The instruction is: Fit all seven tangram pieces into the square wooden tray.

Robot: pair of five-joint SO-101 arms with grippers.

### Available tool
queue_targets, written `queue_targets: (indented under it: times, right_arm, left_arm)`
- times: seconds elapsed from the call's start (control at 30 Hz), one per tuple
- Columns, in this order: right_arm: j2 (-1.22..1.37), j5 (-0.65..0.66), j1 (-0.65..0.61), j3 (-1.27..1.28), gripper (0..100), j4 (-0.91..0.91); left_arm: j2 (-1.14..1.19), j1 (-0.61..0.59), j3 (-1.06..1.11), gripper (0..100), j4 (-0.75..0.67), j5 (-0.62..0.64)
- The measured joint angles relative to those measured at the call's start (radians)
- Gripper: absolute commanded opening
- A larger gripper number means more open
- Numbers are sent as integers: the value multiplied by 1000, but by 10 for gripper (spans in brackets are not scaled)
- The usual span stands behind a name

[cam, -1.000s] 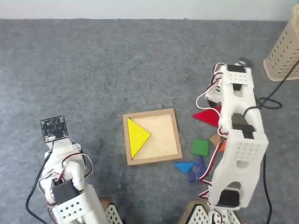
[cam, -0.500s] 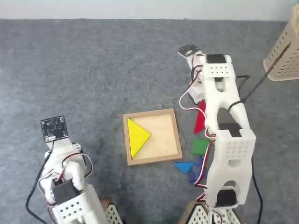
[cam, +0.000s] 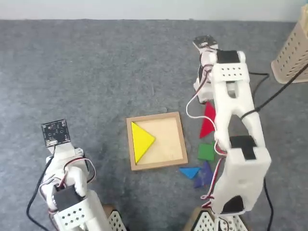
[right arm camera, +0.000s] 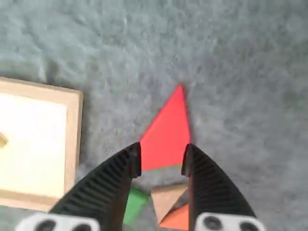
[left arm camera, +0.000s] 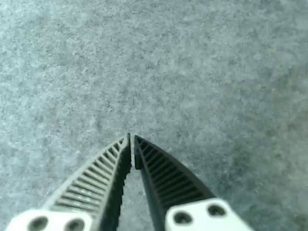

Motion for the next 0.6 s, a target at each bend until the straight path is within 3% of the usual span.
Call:
queue_targets:
  times: [0.33, 0.5, 0.6]
  right_arm:
    - [-259, -130, -20, 565, 151, -391]
    - [-278, -210, -26, 589, 157, -391]
    - [-269, -252, -23, 577, 216, -358]
  left_arm:
    - [0, 0, 0, 13, 0, 0]
    - [0, -2, 0, 13, 0, 0]
    - [0, 0, 0, 13, 0, 0]
